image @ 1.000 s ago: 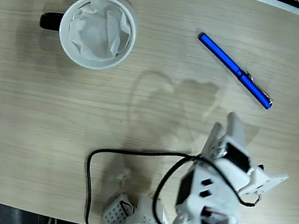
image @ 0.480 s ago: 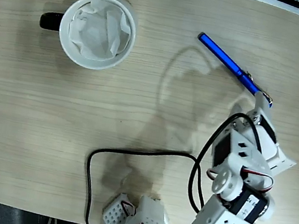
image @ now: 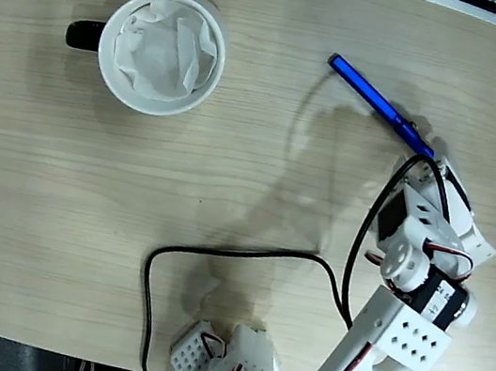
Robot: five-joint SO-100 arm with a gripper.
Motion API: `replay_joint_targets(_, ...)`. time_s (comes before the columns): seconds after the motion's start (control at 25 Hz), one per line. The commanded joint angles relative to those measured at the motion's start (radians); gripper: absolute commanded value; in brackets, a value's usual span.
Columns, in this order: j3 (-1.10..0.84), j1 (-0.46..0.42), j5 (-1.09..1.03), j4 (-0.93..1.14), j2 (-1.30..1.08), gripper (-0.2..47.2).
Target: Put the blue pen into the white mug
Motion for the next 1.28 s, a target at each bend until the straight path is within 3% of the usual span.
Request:
replay_joint_targets(0.0, -0.069, 0.021, 0.015, 0.021, -0.006, 15.3)
replay_joint_targets(0.88, -0.129, 0.028, 0.012, 0.021, -0.117, 9.9)
replay_joint_targets(1.12, -0.132, 0.028, 0.017, 0.020, -0.127, 1.2)
replay_joint_targets(1.24, -0.133, 0.028, 0.017, 0.018, -0.129, 0.1)
